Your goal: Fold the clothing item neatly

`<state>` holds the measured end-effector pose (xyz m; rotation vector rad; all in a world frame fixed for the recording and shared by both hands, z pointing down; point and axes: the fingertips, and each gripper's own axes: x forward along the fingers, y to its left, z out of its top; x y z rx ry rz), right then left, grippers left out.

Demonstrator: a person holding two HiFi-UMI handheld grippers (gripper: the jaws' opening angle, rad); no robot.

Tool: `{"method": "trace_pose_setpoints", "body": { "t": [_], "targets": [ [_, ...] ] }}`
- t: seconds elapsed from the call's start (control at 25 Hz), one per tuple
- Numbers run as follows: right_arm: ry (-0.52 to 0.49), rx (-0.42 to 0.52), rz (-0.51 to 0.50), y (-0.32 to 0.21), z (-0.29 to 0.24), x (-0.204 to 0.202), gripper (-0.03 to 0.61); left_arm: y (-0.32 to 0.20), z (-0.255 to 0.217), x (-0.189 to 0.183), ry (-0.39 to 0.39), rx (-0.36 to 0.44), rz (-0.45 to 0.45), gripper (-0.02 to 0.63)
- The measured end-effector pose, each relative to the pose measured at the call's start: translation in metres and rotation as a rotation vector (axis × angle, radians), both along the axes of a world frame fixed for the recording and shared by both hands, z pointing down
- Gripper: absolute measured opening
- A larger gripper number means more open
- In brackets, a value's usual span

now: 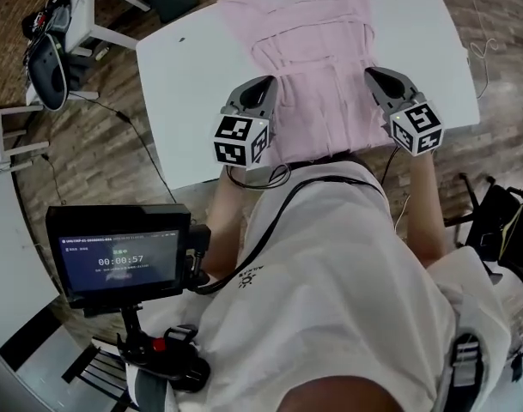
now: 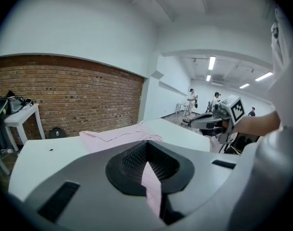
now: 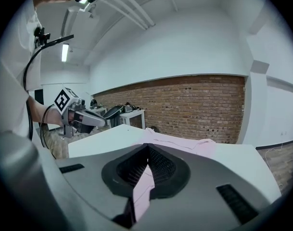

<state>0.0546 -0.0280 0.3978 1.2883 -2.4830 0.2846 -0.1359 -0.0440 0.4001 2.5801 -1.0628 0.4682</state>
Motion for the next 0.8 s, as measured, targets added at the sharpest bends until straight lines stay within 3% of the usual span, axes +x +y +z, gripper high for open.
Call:
{"method": "trace_pose_setpoints", "body": {
  "t": [0.48,0.8],
  "targets": [
    [0.009,-0.001,0.010,0.024,-0.009,0.002,0.003,0.012,-0.007,0.012,0.014,0.033,0.043,0.003],
    [-0.010,0.003,-0.026,0.026,-0.018,-0.005,0.003,0.018,-0.008,0.010,0.033,0.002,0.033,0.003]
  ]
}}
